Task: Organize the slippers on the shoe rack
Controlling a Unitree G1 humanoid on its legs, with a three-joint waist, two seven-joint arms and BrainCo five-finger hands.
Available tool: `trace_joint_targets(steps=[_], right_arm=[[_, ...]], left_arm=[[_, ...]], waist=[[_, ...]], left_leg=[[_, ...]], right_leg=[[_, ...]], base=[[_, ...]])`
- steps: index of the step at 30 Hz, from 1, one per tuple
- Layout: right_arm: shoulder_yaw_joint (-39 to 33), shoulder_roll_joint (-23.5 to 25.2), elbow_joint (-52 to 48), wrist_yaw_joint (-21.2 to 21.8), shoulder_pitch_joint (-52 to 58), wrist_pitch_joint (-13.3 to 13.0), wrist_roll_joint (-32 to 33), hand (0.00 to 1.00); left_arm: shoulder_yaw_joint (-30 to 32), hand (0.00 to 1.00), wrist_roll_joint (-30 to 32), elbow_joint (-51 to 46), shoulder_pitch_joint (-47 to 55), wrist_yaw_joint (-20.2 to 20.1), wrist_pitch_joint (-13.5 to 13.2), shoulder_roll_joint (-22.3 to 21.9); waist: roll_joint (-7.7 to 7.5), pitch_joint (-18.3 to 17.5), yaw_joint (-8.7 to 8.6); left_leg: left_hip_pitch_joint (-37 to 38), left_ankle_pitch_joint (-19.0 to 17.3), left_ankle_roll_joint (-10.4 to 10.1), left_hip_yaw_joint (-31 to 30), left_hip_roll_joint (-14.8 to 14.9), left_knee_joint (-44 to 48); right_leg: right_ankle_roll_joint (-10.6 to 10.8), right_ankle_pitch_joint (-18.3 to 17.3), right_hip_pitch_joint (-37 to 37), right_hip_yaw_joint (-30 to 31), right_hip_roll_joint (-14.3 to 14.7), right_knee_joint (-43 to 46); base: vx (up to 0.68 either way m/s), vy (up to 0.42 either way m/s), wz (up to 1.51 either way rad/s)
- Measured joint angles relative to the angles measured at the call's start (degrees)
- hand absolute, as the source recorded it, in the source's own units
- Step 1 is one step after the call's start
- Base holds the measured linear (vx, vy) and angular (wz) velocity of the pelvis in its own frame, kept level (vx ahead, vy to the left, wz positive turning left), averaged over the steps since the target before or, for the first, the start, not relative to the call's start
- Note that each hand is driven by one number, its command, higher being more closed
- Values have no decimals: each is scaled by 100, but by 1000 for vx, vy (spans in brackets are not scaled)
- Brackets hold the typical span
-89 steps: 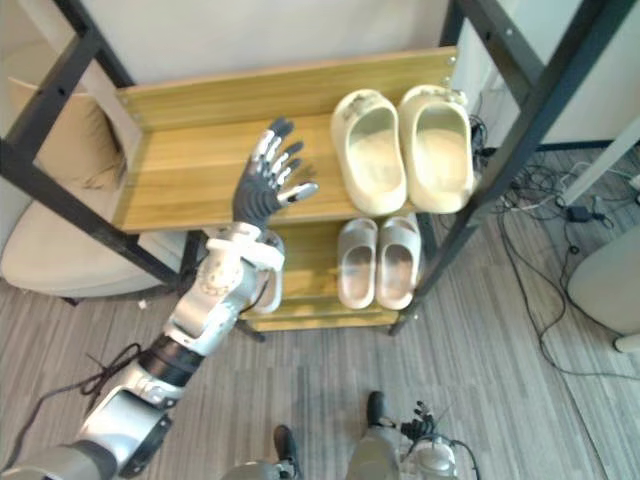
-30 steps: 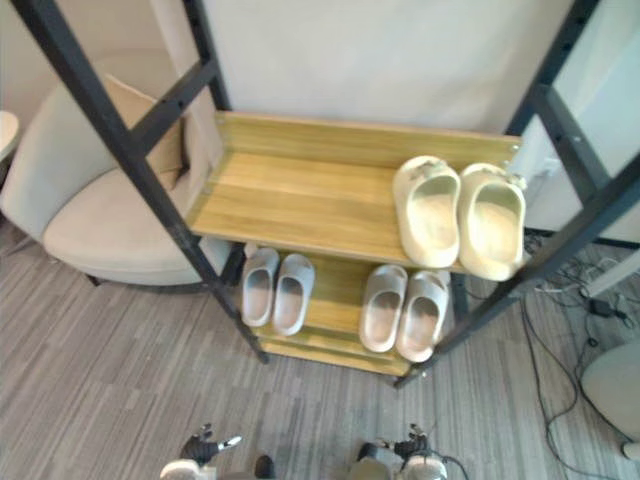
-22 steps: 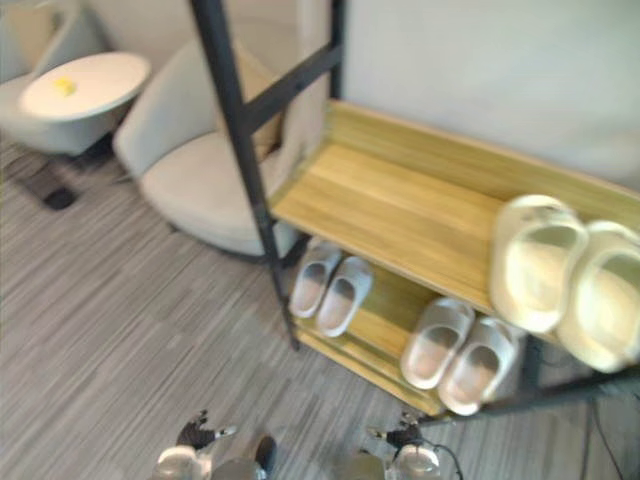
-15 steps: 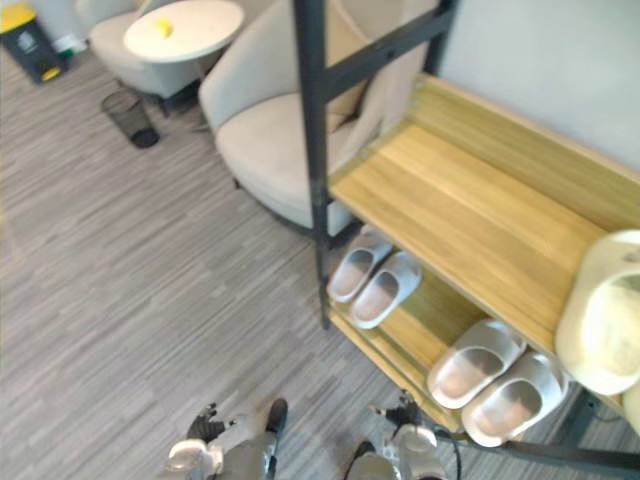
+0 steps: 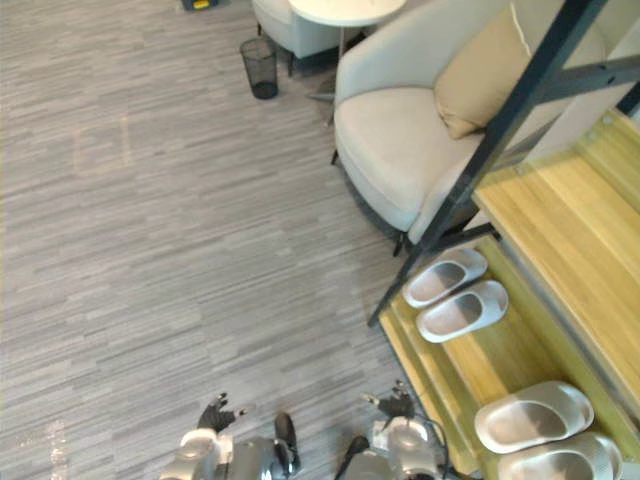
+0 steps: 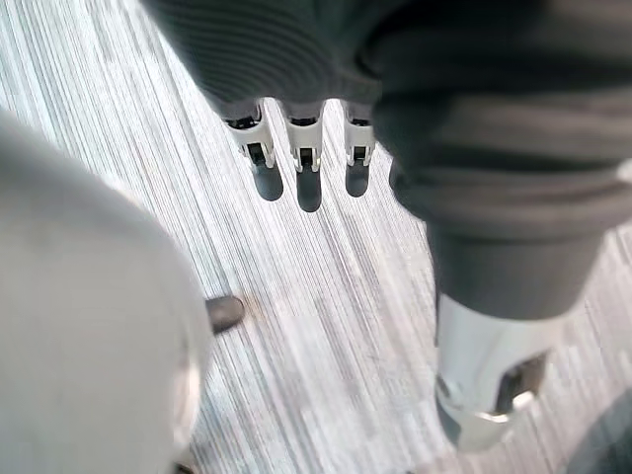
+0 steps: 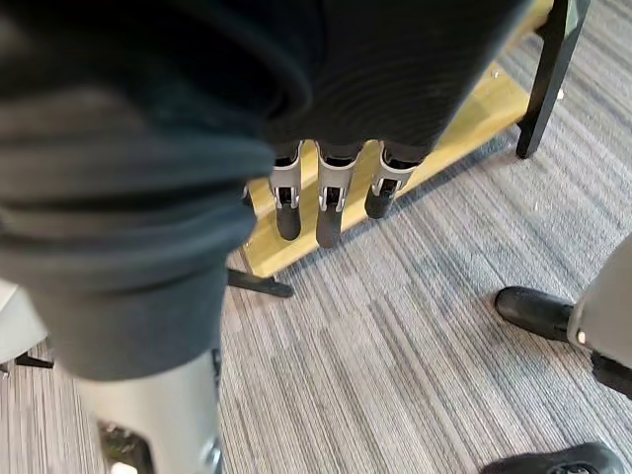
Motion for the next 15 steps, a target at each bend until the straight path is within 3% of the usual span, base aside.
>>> trace_joint_targets(steps=[3,4,6,8,11,12,14,15], right_arm=[[30,-8,150,0,-89,15,-11,0],[30,-8,203,1,-60,44,-11,0],[14,-26,218,13,2,78,-14,0],[34,26,226,34,131,87,-12,0],[29,-20,222,35,265,80,-2,0],[21,-10,211,41,264,74,12,0],[-27,-12,251,40,301,75,1,0],[-45,-41,261,42,342,82,-5,0]], left_arm=[[6,0,1,18,19,-2,0,85],[12,0,1,8,21,-5,0,120],[12,0,3,-4,37,-2,19,111],[15,0,-1,4,53,2,52,138],[23,0,0,108,13,-1,52,156],[28,0,-1,129,7,-4,52,156],[234,0,5,260,5,-11,52,150],[268,0,4,271,3,-8,45,114]], waist=[[-23,6,8],[-101,47,-9],[-107,79,-86],[-93,103,-120],[-116,114,-163],[-114,111,-173],[-309,23,-279],[-298,-11,-276]], left_leg=[[13,-19,31,-88,-101,18],[87,-115,41,-217,-236,4],[226,-134,224,-699,-405,-130],[364,-108,206,-1166,-310,-267],[560,-32,196,-1758,-304,-600],[582,-9,161,-1831,-307,-639],[666,4,46,-2230,-422,-754],[700,-44,-29,-2323,-337,-776]], right_leg=[[32,-155,-88,-2,-144,356],[83,-405,-147,-40,-378,848],[6,-522,-549,349,-592,1918],[32,-658,-874,1140,-141,1976],[103,-554,-1305,1777,331,1483],[88,-488,-1292,1840,372,1354],[-224,95,-1227,2046,343,779],[-268,14,-1168,1889,373,774]], base=[[4,35,14],[-2,12,42],[16,2,73],[76,-48,94],[142,-137,95],[161,-183,125],[228,-240,145],[228,-190,91]])
